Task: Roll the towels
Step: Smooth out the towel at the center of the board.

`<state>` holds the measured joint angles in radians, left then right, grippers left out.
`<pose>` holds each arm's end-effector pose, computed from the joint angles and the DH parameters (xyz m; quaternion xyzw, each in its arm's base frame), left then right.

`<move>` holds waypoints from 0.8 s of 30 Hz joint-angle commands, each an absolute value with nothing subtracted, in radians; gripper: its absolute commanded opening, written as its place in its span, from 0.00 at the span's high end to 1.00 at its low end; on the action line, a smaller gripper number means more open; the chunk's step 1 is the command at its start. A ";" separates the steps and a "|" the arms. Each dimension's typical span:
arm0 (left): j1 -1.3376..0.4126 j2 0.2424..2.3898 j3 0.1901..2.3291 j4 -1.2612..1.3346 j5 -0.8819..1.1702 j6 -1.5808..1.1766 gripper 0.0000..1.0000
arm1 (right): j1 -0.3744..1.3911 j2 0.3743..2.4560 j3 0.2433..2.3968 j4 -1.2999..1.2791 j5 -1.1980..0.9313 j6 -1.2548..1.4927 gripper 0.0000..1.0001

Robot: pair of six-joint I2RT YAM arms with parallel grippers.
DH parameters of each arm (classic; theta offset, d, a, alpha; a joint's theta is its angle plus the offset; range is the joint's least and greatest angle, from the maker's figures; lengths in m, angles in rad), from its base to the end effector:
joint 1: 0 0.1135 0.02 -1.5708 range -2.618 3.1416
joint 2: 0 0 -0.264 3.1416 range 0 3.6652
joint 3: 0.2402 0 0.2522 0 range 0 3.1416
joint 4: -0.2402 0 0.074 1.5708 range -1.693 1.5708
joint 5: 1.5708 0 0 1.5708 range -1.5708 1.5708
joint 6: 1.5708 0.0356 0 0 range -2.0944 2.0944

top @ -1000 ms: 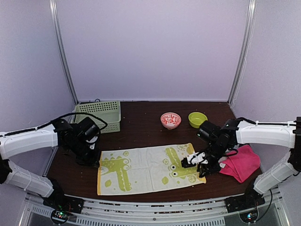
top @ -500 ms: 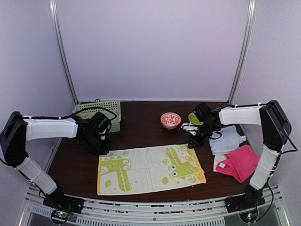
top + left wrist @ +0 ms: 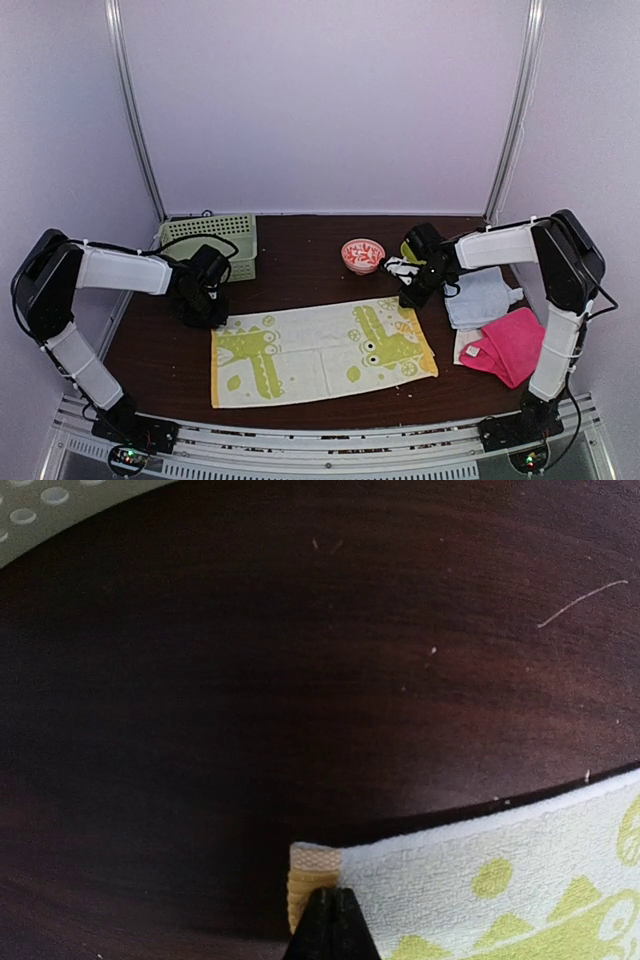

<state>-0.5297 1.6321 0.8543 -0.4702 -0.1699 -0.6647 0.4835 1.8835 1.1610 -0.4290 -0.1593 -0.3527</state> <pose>0.2511 -0.1400 0.1444 -0.0799 0.9803 -0.0208 0.1795 0.3242 0.1766 0.1480 -0.4110 0.8843 0.0912 0.2019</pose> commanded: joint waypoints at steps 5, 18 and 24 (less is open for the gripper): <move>-0.520 1.592 0.911 -0.423 -0.140 -0.579 1.00 | 0.473 1.837 1.219 -0.508 -0.249 -0.377 0.75; -0.520 1.401 0.995 -0.496 -0.180 -0.483 0.29 | 0.390 1.748 1.340 -0.565 -0.349 -0.335 0.64; -0.516 1.474 0.981 -0.492 -0.170 -0.442 0.28 | 0.363 1.810 1.340 -0.599 -0.393 -0.330 0.53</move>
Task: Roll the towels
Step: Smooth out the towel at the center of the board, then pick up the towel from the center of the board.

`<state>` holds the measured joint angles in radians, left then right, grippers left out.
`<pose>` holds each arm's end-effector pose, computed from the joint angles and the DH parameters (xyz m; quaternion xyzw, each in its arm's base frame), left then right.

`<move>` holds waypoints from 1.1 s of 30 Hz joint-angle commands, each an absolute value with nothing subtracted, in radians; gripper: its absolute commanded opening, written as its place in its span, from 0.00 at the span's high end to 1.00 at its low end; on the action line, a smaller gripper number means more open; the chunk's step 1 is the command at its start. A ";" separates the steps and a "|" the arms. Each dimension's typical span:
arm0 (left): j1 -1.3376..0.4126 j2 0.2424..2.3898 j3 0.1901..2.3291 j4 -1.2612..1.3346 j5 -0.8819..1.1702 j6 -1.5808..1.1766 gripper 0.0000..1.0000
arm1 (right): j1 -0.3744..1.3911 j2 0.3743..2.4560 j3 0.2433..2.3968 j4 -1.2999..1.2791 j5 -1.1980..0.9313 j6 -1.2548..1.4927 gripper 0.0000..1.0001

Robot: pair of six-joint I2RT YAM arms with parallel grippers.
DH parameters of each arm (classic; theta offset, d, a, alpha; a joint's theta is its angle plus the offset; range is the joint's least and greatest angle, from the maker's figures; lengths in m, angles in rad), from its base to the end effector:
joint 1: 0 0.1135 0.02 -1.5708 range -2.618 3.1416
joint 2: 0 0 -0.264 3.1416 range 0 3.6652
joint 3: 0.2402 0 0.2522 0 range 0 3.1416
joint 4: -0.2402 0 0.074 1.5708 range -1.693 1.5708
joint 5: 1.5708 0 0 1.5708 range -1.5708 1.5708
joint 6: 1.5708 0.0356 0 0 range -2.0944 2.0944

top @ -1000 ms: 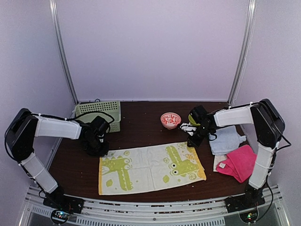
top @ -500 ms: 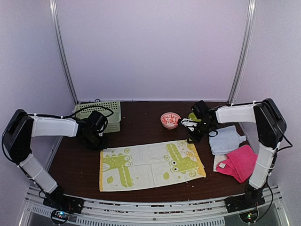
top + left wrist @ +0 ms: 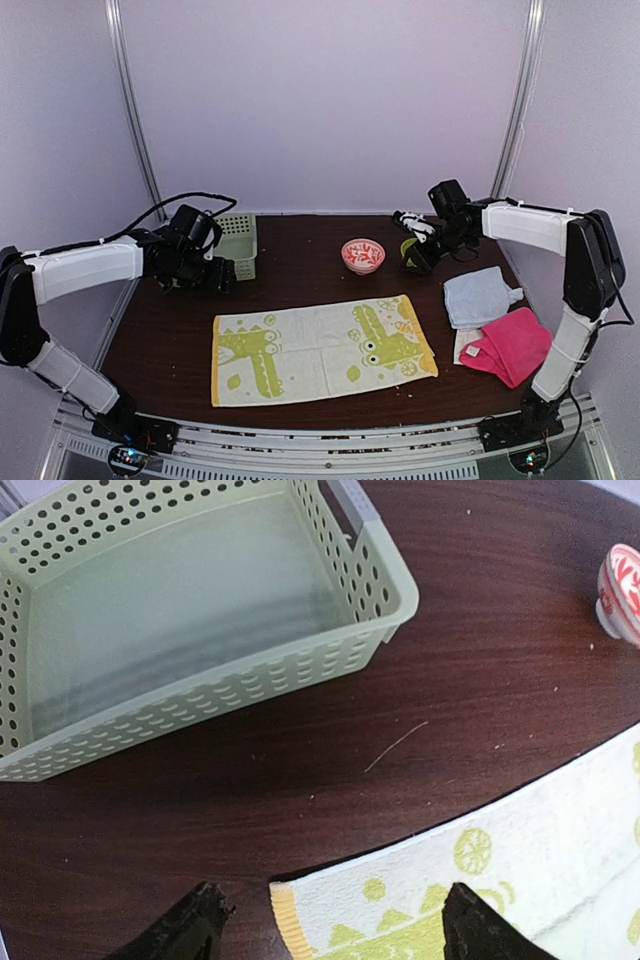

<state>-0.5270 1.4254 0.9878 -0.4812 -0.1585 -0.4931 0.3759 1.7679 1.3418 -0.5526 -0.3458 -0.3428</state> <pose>0.2580 -0.1437 0.2385 -0.0093 0.9447 -0.0904 0.3152 0.3486 0.1506 0.2366 -0.3783 0.8644 0.1693 0.2846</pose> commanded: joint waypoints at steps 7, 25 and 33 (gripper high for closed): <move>-0.489 1.541 0.950 -0.428 -0.142 -0.399 0.41 | 0.362 1.906 1.358 -0.615 -0.346 -0.310 0.56; -0.485 1.583 0.910 -0.400 -0.148 -0.408 0.39 | 0.362 2.039 1.376 -0.642 -0.374 -0.297 0.64; -0.486 1.592 0.907 -0.401 -0.174 -0.412 0.40 | 0.375 2.046 1.370 -0.628 -0.390 -0.316 0.67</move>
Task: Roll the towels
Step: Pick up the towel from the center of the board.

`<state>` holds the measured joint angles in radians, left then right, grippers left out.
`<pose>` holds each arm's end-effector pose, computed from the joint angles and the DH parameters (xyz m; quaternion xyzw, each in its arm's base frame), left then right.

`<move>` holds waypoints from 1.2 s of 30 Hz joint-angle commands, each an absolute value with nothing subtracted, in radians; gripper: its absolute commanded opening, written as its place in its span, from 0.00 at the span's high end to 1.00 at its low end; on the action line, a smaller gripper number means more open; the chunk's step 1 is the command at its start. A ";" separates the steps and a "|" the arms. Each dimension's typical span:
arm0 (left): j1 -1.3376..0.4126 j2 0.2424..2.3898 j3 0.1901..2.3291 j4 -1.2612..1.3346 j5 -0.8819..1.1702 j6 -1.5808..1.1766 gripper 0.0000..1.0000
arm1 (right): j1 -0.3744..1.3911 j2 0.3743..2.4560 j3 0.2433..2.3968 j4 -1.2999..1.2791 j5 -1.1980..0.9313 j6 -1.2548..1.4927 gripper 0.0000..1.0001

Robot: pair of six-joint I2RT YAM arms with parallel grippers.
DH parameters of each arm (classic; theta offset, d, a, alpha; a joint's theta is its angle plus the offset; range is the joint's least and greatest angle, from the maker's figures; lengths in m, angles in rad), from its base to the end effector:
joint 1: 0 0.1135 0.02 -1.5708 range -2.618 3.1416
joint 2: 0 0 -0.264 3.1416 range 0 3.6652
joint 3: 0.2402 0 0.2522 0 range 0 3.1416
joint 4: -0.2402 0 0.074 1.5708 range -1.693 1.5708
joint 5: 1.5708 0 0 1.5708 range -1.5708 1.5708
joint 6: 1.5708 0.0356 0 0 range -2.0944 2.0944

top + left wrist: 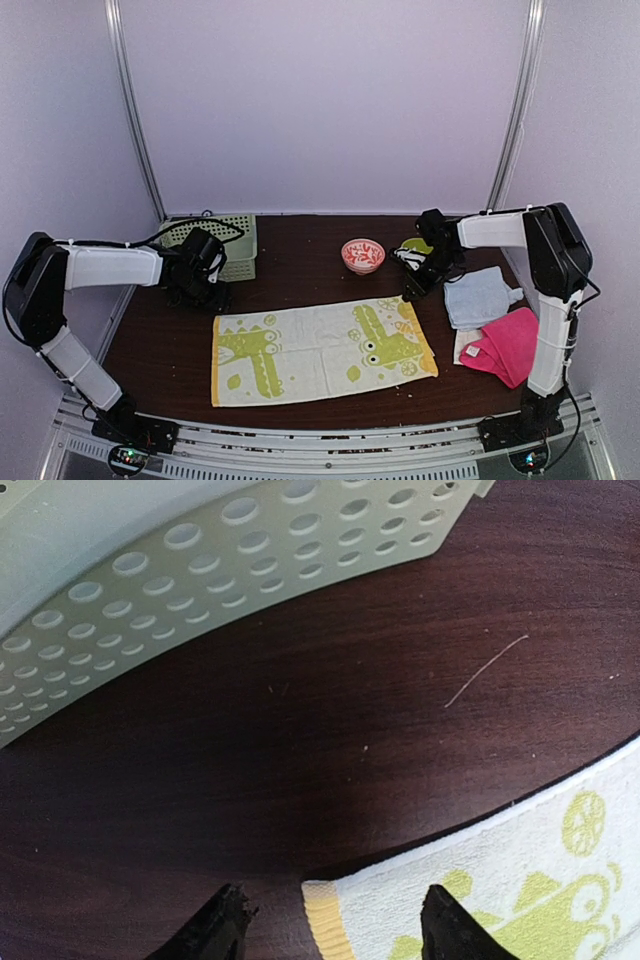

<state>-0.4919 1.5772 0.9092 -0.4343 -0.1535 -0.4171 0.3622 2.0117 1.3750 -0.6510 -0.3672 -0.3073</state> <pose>0.2674 -0.1371 0.1754 0.0185 0.9698 -0.0346 0.2407 0.3651 0.1520 0.1519 -0.3441 0.9109 0.1845 0.1337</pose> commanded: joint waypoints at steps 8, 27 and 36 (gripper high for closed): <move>-0.485 1.604 0.904 -0.402 -0.162 -0.425 0.38 | 0.440 2.049 1.359 -0.606 -0.333 -0.335 0.67; -0.468 1.598 0.854 -0.312 -0.197 -0.482 0.29 | 0.444 2.016 1.336 -0.570 -0.280 -0.324 1.00; -0.427 1.601 0.790 -0.184 -0.068 -0.477 0.47 | 0.434 2.016 1.327 -0.572 -0.274 -0.332 1.00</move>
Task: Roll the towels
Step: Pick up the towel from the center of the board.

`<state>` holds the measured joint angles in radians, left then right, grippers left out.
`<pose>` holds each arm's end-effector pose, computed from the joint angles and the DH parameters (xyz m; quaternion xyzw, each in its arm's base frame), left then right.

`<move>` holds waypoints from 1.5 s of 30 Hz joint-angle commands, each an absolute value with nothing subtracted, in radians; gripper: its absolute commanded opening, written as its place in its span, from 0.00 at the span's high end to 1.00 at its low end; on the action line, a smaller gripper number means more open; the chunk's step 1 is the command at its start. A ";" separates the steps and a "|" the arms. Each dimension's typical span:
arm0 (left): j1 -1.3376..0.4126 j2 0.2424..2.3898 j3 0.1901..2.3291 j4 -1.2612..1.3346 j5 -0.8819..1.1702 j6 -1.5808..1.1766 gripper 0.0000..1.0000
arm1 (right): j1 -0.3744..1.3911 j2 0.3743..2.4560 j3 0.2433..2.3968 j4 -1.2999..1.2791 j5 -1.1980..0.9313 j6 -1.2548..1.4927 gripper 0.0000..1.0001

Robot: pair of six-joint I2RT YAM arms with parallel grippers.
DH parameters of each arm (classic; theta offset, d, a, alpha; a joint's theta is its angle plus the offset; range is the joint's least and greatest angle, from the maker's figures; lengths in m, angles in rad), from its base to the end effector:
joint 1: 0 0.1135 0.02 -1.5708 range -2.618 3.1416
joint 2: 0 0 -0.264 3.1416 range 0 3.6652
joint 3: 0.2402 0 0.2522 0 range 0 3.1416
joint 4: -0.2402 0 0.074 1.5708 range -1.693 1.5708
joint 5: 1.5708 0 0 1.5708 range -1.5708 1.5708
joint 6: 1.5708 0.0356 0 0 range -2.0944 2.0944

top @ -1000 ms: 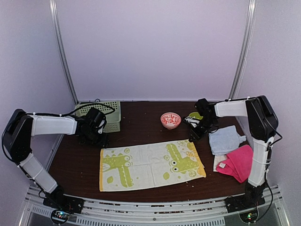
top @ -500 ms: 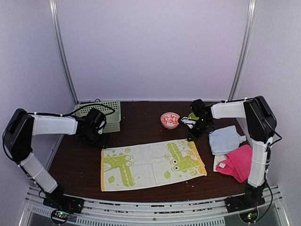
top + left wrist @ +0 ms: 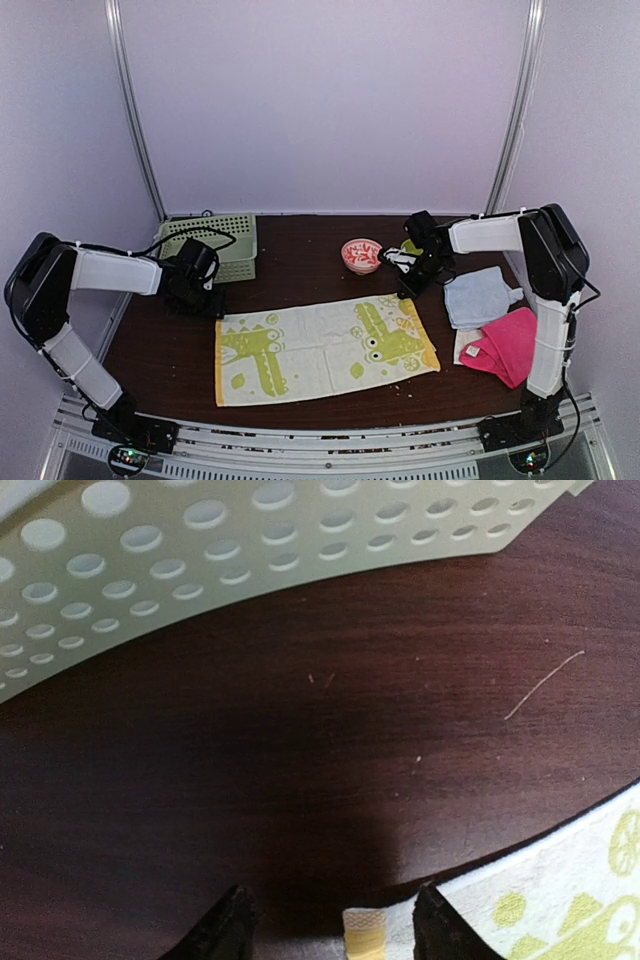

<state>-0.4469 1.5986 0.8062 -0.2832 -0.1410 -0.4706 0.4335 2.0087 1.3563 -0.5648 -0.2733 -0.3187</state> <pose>0.2673 -0.1225 0.1490 -0.0287 0.9668 -0.0470 0.2494 0.3594 0.1770 0.1500 -0.3805 0.8983 0.1439 0.1663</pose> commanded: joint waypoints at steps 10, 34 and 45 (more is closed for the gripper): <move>-0.423 1.610 0.785 -0.276 -0.056 -0.498 0.57 | 0.434 2.017 1.329 -0.576 -0.280 -0.337 1.00; -0.443 1.651 0.806 -0.362 0.002 -0.489 0.74 | 0.434 2.026 1.329 -0.583 -0.296 -0.343 1.00; -0.462 1.700 0.844 -0.424 -0.021 -0.494 0.75 | 0.434 2.027 1.328 -0.586 -0.301 -0.341 1.00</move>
<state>-0.4450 1.6531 0.8364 -0.3183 -0.0425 -0.4892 0.4316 2.0087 1.3556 -0.5636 -0.2832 -0.3367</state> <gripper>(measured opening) 0.217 0.024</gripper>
